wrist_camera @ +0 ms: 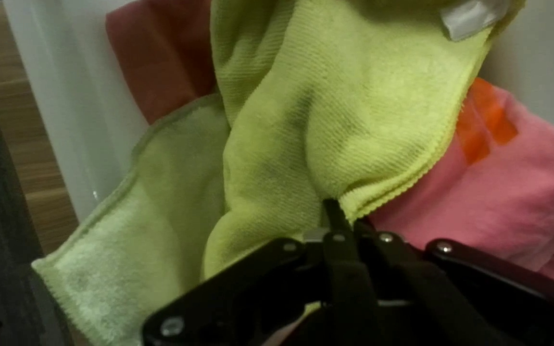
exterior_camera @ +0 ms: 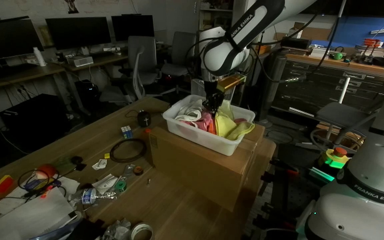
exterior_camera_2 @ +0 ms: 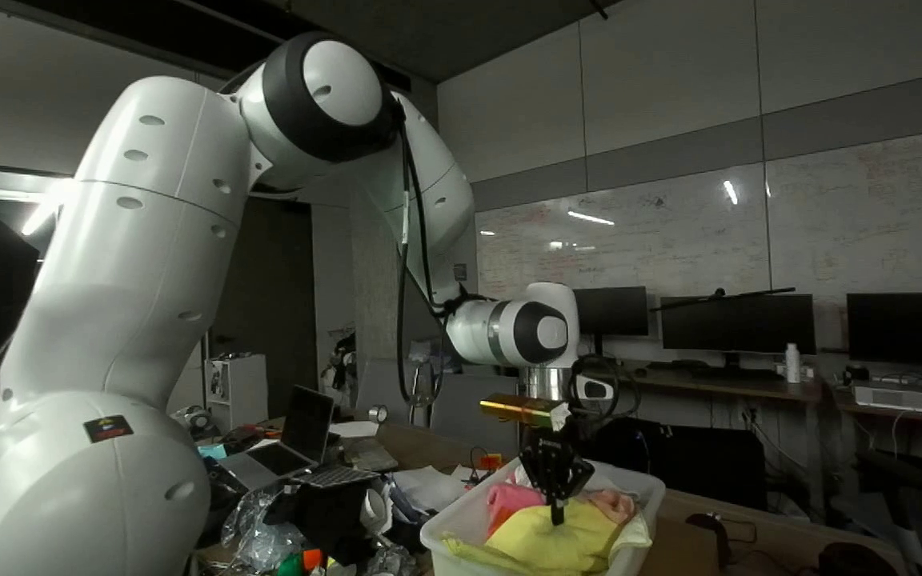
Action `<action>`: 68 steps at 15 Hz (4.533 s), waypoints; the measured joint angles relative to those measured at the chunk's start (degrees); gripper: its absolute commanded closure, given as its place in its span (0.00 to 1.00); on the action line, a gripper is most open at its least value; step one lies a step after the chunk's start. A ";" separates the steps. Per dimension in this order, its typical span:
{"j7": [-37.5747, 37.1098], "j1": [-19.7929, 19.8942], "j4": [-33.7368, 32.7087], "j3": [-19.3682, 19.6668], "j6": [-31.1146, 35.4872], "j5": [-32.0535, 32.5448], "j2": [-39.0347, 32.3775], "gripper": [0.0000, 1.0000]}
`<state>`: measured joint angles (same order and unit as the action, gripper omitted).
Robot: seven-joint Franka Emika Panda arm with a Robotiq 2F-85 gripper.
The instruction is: Remove the things from the bowl and put them on the table
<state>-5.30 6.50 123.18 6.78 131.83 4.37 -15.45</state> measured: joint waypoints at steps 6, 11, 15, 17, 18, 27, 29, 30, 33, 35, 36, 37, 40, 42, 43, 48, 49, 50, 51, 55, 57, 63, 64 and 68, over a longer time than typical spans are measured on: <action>-2.41 -1.65 0.62 0.00 0.26 6.86 7.97 0.99; -9.55 -2.43 1.38 -0.90 0.30 12.77 21.10 0.99; -14.22 -1.50 1.51 -2.67 -0.09 14.76 30.92 0.99; -15.89 -0.41 1.46 -3.91 -0.49 14.86 35.00 0.99; -16.59 0.18 1.43 -4.53 -0.66 14.86 36.67 0.99; -21.15 3.98 1.32 -9.37 -0.81 14.86 44.56 0.99; -20.88 3.92 0.96 -10.89 -1.13 14.86 44.80 0.99; -20.31 3.58 0.74 -11.82 -1.81 14.84 44.73 0.99; -16.57 0.01 -0.90 -14.61 -6.56 13.55 43.27 0.99; -14.46 -2.97 -2.88 -16.66 -10.50 12.54 41.17 0.99; -13.41 -4.44 -4.01 -17.61 -12.32 12.05 39.86 0.99; -12.32 -5.88 -5.23 -18.42 -13.97 11.68 38.43 0.99; -7.70 -10.15 -8.87 -19.51 -16.79 8.71 34.00 0.99; -3.52 -12.27 -11.09 -19.48 -17.34 6.09 31.36 0.99; -1.64 -12.98 -12.17 -19.45 -17.72 5.02 30.12 0.71; 4.04 -14.53 -15.97 -19.93 -21.83 8.55 24.81 0.40; 4.52 -14.69 -16.32 -20.11 -22.64 10.50 23.94 0.32; 4.88 -14.85 -16.52 -20.26 -23.25 12.37 23.18 0.25; 5.00 -14.96 -16.59 -20.32 -23.79 14.18 22.56 0.18; 5.03 -14.51 -16.31 -19.18 -25.86 19.88 20.78 0.00; 6.60 -13.66 -15.84 -17.11 -25.75 20.12 20.01 0.00; 17.38 -8.62 -11.61 -9.05 -16.65 18.16 17.76 0.00; 19.65 -7.70 -10.73 -7.88 -14.22 16.83 17.10 0.00; 27.21 -4.88 -8.47 -5.11 -5.99 11.87 12.92 0.00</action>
<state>21.91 1.62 114.71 1.67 125.84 16.23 -2.54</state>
